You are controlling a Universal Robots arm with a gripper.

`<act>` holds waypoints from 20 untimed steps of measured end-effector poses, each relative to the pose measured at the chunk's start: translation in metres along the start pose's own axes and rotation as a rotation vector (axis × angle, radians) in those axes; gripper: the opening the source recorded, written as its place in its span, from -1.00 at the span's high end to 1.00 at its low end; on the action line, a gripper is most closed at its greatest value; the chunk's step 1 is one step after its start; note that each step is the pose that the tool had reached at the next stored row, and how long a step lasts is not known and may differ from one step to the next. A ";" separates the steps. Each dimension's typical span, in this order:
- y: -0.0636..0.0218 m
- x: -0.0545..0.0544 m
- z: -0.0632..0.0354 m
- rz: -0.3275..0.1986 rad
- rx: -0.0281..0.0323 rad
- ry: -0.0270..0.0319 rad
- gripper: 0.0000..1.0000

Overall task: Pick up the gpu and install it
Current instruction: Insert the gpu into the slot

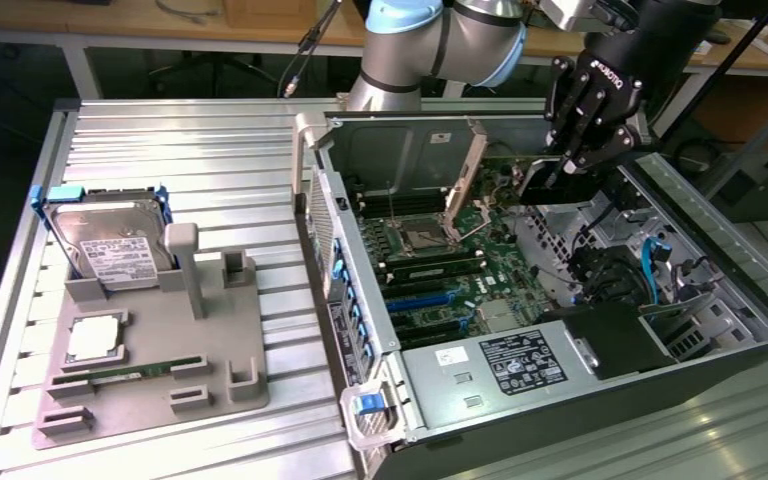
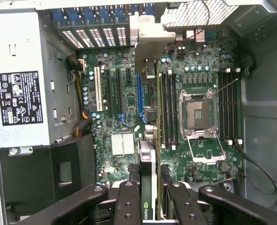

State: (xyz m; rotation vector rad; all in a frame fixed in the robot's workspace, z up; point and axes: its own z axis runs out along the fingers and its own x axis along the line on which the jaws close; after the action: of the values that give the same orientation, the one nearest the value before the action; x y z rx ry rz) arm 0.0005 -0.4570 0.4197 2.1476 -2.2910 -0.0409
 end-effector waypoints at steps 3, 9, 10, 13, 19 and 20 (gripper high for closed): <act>0.0000 0.000 0.0000 -0.001 0.0000 0.0000 0.46; 0.0000 0.000 0.0000 -0.010 -0.0001 0.0002 0.46; 0.0000 0.000 0.0002 -0.012 -0.0002 0.0003 0.46; 0.0000 0.000 0.0005 -0.013 -0.0002 0.0007 0.46; 0.0000 -0.001 0.0009 -0.021 -0.0003 0.0008 0.46; 0.0000 -0.001 0.0012 -0.022 -0.0003 0.0008 0.46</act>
State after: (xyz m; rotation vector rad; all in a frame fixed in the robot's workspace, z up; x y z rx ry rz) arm 0.0005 -0.4562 0.4185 2.1721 -2.2671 -0.0404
